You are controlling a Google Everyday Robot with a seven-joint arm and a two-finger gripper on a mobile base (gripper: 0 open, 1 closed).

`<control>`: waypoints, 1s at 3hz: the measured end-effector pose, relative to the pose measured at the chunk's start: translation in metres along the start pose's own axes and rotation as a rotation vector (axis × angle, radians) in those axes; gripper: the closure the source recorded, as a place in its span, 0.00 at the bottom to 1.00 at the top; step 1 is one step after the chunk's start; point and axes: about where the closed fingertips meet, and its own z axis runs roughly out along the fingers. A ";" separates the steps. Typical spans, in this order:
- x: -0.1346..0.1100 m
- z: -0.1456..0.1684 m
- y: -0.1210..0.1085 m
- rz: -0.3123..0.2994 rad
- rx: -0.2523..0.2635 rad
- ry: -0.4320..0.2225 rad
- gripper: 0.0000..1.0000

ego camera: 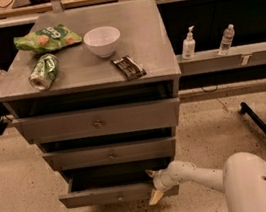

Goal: Open bottom drawer

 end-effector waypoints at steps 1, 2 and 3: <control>0.007 0.006 0.011 0.023 -0.042 0.014 0.24; 0.005 0.002 0.030 0.038 -0.066 0.017 0.28; 0.001 -0.001 0.045 0.045 -0.085 0.011 0.27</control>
Offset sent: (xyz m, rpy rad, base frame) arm -0.0745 0.0057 -0.0105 -0.0088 0.1307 0.0298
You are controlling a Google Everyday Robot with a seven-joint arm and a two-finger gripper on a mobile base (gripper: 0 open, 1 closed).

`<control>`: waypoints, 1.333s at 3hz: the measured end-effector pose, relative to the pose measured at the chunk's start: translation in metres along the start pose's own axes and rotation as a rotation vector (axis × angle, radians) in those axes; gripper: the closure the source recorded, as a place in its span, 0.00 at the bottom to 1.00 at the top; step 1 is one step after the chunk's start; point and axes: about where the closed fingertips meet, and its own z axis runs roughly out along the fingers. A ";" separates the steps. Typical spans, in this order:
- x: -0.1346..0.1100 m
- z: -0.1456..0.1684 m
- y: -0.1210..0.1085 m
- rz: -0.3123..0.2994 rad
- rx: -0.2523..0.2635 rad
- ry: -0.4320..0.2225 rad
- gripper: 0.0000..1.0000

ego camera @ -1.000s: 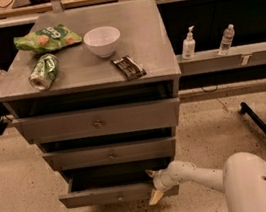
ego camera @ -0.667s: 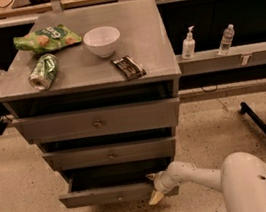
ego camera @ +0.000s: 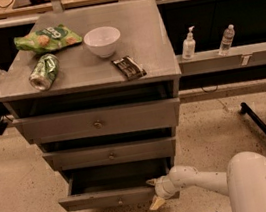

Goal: Open bottom drawer

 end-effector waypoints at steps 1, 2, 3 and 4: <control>0.000 0.000 0.000 0.000 0.000 0.000 0.27; 0.000 0.000 0.000 0.000 0.000 0.000 0.26; 0.000 0.000 0.000 0.000 0.000 0.000 0.18; 0.000 0.000 0.000 0.000 0.000 0.000 0.17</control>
Offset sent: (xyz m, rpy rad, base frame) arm -0.0560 0.0159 0.0366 0.0836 0.0148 0.0661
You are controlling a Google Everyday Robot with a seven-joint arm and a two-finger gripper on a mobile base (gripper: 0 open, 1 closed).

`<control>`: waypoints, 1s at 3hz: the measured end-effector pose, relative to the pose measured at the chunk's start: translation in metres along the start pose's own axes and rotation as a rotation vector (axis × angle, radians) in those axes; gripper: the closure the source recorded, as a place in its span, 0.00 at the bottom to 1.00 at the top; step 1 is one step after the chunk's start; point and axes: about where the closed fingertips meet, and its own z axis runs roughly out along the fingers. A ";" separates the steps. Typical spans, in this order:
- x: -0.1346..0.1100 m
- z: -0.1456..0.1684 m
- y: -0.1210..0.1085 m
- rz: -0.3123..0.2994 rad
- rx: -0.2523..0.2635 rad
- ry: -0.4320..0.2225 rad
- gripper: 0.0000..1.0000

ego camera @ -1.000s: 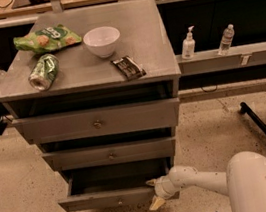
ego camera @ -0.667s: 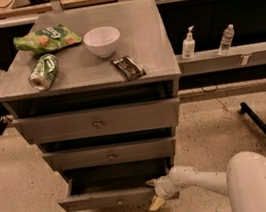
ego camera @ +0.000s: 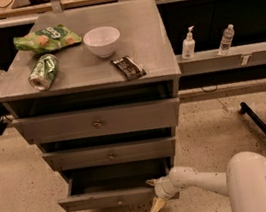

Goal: Open bottom drawer

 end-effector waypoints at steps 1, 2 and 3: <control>0.000 0.000 0.000 0.000 0.000 0.000 0.11; -0.015 -0.017 -0.004 -0.030 0.045 -0.024 0.01; -0.041 -0.047 -0.015 -0.083 0.127 -0.064 0.00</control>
Offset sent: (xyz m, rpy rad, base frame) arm 0.0111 0.0064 0.1068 0.0911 -0.2527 -0.0042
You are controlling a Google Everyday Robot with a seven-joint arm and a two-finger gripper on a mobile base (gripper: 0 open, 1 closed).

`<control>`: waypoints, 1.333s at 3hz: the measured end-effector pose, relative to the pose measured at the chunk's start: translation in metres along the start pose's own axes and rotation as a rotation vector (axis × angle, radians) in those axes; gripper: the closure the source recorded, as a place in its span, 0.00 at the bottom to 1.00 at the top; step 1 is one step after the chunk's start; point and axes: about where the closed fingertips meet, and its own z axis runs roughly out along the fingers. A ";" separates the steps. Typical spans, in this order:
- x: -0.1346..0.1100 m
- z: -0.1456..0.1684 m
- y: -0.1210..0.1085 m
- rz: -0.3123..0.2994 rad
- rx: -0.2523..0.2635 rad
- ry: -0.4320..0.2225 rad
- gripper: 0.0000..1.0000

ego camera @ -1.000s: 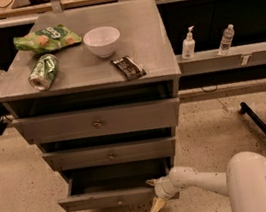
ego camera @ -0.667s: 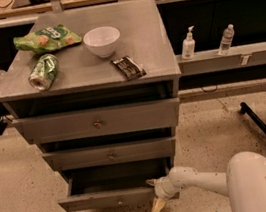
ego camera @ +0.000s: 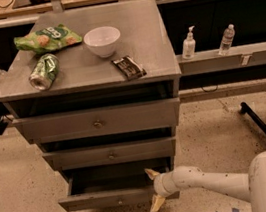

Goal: Open bottom drawer

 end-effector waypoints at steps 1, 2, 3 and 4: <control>-0.015 -0.014 -0.012 -0.031 0.046 -0.019 0.00; -0.015 -0.015 -0.013 -0.031 0.048 -0.020 0.00; -0.006 -0.006 -0.015 -0.006 0.030 -0.014 0.00; 0.014 0.013 -0.015 0.051 -0.016 0.004 0.10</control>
Offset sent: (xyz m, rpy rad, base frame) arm 0.0362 -0.0052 0.0105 0.0062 -0.0285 -0.0292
